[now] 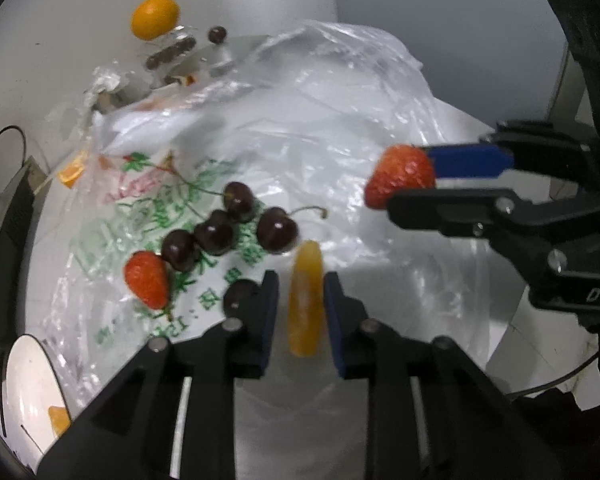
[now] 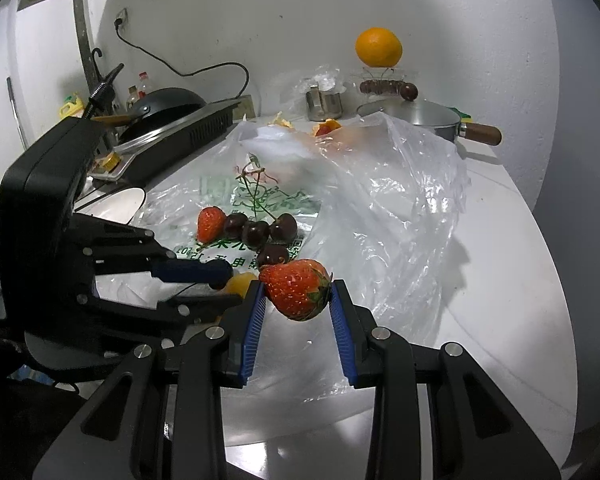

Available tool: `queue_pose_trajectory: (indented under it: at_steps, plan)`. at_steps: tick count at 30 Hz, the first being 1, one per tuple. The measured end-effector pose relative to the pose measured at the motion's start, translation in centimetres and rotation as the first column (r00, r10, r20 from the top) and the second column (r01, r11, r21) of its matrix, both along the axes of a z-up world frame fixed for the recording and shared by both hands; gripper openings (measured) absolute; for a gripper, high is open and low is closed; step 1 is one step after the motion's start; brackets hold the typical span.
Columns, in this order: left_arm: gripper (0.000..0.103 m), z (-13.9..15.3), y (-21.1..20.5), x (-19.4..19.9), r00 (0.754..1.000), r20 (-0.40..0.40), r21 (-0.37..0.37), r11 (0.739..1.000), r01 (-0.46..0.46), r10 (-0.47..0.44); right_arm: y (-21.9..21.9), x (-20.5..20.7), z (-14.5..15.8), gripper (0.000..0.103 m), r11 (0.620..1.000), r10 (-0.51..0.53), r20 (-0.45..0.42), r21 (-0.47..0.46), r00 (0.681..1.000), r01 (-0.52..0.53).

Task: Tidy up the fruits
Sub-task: 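Carry the orange segment with the left tool while the right tool carries the strawberry toward the plate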

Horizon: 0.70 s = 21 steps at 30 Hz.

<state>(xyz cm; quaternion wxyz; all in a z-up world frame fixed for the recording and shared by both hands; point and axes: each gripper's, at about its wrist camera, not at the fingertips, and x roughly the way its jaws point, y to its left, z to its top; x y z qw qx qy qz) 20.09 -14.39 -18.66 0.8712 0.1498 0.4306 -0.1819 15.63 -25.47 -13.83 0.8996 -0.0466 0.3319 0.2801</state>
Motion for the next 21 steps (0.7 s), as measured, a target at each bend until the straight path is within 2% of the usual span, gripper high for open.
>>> queue_pose_trajectory:
  at_steps: [6, 8, 10, 21]
  plan:
    - [0.025, -0.5, 0.1, 0.4, 1.0, -0.018, -0.016, 1.0, 0.017, -0.018, -0.1, 0.1, -0.1, 0.035, 1.0, -0.012, -0.002, -0.004, 1.0, 0.012]
    - [0.024, -0.4, 0.3, 0.5, 1.0, -0.02, -0.032, 0.999, 0.015, -0.016, -0.2, 0.1, -0.1, 0.035, 1.0, -0.014, -0.003, -0.005, 1.0, 0.014]
    - [0.017, -0.5, 0.5, 0.5, 1.0, -0.016, -0.03, 1.0, 0.009, -0.009, -0.1, 0.1, -0.1, 0.035, 1.0, -0.016, -0.002, -0.006, 1.0, 0.016]
    - [0.016, 1.9, 1.8, -0.9, 1.0, 0.025, -0.105, 0.994, 0.014, -0.011, 0.8, -0.6, 1.2, 0.035, 1.0, -0.019, 0.034, -0.018, 0.999, 0.019]
